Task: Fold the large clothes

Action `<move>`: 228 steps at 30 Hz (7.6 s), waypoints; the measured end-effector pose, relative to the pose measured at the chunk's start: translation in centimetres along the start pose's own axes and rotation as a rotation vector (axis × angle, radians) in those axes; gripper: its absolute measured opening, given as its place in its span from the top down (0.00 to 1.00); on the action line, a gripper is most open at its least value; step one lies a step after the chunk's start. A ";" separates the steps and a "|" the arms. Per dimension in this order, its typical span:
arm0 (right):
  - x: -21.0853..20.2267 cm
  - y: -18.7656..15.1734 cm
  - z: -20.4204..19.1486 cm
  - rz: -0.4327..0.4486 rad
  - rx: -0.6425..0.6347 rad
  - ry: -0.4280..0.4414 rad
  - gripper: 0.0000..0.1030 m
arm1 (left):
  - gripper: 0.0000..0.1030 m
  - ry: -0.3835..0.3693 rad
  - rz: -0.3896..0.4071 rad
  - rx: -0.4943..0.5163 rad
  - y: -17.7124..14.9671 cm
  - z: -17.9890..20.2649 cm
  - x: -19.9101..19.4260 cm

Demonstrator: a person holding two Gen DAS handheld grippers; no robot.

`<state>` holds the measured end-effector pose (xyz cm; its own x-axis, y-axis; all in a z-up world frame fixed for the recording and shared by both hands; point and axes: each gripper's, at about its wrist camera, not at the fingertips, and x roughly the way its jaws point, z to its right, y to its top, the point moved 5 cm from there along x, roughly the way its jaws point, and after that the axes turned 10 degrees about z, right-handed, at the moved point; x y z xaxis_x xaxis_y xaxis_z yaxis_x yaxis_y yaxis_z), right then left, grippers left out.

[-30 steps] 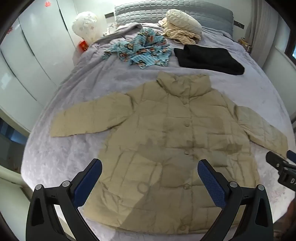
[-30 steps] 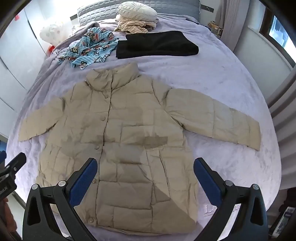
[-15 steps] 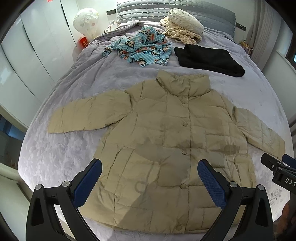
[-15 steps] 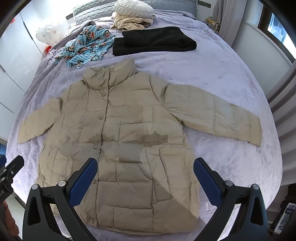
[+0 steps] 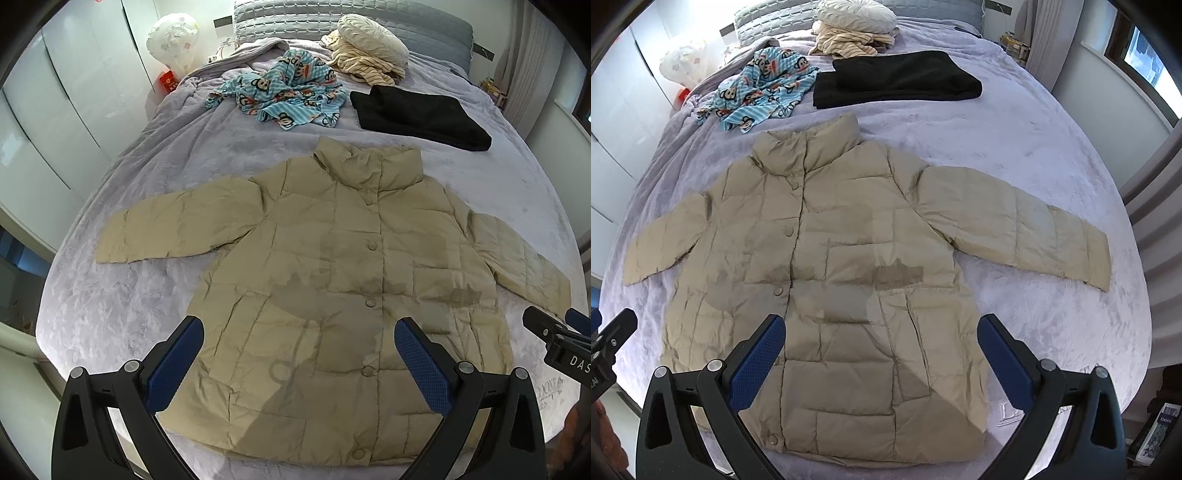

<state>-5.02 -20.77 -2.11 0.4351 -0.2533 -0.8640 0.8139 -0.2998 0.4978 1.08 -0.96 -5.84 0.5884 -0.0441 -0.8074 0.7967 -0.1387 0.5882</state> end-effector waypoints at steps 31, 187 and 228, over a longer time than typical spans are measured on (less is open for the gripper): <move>0.3 0.3 0.6 -0.011 0.028 -0.009 0.00 | 0.00 -0.004 -0.003 0.007 -0.1 0.2 0.3; 21.6 3.6 -30.4 -0.117 0.182 0.440 0.85 | 0.92 -0.226 0.212 -0.608 7.2 -38.0 25.8; 25.7 -0.4 -7.5 -0.140 0.457 0.355 0.87 | 0.01 -0.403 0.147 0.280 4.2 5.2 18.8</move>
<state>8.71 -20.29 -25.11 0.5018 0.1167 -0.8571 0.6591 -0.6933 0.2915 14.77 -7.55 -18.73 0.5471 -0.4535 -0.7036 0.6096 -0.3601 0.7062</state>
